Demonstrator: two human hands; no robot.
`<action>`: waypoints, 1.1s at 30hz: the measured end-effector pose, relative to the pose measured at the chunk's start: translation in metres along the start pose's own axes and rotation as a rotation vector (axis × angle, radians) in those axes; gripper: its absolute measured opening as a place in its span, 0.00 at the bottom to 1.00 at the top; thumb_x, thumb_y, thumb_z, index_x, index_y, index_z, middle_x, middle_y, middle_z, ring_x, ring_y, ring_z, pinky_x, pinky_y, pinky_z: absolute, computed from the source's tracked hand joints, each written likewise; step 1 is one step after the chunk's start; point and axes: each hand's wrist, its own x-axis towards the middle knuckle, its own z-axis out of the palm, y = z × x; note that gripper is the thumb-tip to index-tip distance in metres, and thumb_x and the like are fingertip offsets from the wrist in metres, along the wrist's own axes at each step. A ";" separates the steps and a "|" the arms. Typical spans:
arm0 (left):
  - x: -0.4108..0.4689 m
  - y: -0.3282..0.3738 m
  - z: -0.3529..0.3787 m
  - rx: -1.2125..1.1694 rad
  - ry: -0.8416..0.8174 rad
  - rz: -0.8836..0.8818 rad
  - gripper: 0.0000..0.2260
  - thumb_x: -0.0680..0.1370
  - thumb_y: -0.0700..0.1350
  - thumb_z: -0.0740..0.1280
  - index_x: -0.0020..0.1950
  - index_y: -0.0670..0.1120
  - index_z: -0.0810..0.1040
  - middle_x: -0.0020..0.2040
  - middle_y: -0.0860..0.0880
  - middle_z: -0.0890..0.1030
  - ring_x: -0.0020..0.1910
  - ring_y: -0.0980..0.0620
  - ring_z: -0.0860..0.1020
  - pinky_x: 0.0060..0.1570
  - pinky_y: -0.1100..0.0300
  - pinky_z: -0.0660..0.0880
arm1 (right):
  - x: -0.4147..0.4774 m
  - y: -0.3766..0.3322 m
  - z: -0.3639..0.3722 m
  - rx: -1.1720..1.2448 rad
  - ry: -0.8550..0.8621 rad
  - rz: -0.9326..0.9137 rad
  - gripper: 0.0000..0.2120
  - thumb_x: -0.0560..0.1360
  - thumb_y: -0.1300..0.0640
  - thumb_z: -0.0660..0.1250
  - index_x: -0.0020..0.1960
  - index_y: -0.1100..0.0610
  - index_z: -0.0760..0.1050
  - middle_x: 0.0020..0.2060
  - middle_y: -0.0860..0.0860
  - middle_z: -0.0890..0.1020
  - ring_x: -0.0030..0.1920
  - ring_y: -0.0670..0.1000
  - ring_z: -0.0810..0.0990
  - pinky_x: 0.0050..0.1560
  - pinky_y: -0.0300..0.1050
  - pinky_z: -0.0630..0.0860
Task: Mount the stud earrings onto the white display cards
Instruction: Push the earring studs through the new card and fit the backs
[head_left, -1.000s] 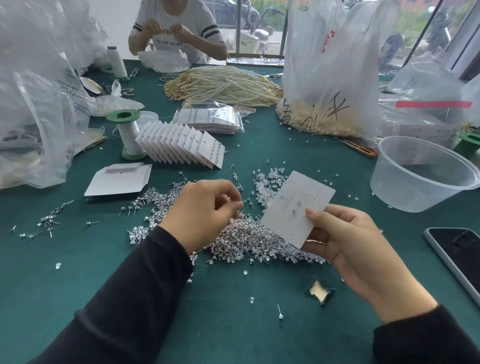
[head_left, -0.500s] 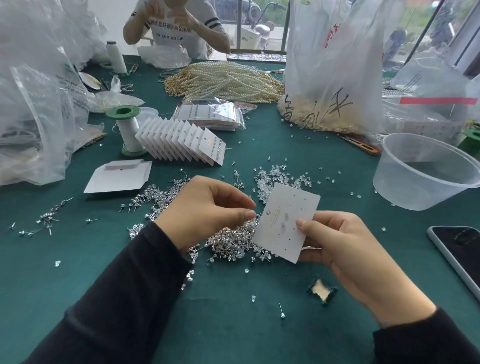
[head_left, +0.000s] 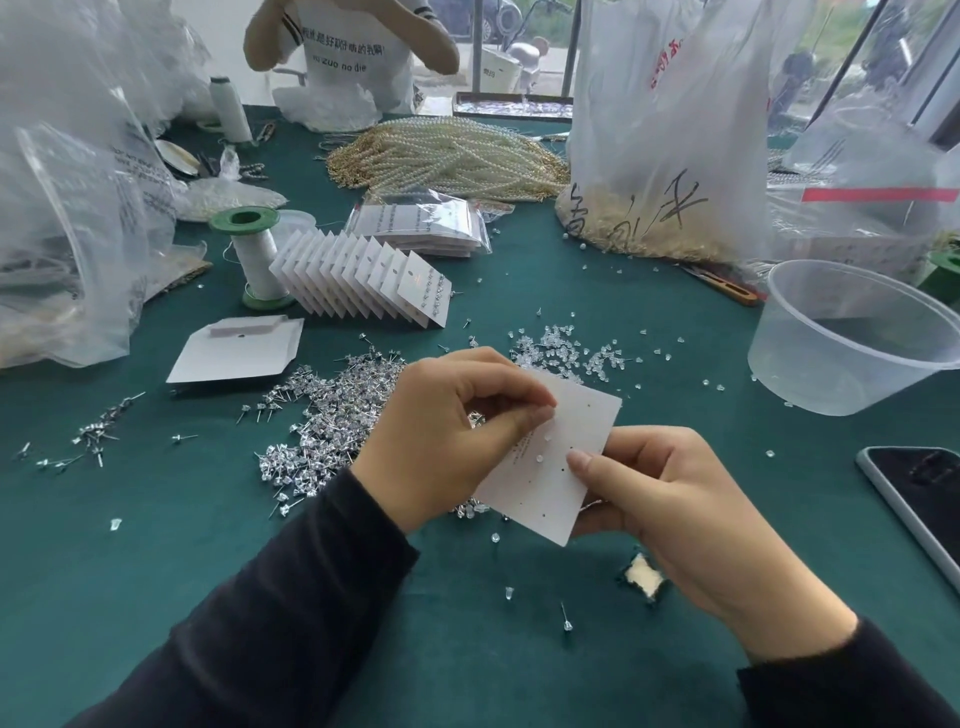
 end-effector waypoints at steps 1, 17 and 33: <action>0.000 0.000 0.001 0.042 0.017 0.017 0.04 0.68 0.39 0.70 0.40 0.43 0.83 0.37 0.50 0.80 0.36 0.53 0.78 0.38 0.64 0.75 | 0.000 0.000 0.000 -0.001 -0.001 0.000 0.09 0.75 0.66 0.62 0.44 0.66 0.81 0.39 0.62 0.84 0.37 0.55 0.83 0.35 0.43 0.79; -0.002 0.000 0.000 0.182 0.017 0.098 0.03 0.68 0.38 0.69 0.38 0.41 0.83 0.37 0.49 0.80 0.33 0.53 0.76 0.36 0.64 0.74 | 0.001 0.001 0.004 -0.003 -0.009 -0.004 0.10 0.76 0.65 0.62 0.43 0.66 0.81 0.37 0.62 0.84 0.35 0.55 0.82 0.34 0.42 0.78; -0.004 0.008 0.006 -0.474 0.001 -0.379 0.08 0.66 0.46 0.71 0.42 0.44 0.84 0.41 0.43 0.85 0.40 0.51 0.82 0.44 0.60 0.78 | 0.017 0.001 0.023 -1.283 0.359 -0.762 0.07 0.70 0.56 0.65 0.37 0.60 0.75 0.32 0.53 0.78 0.28 0.56 0.75 0.26 0.43 0.70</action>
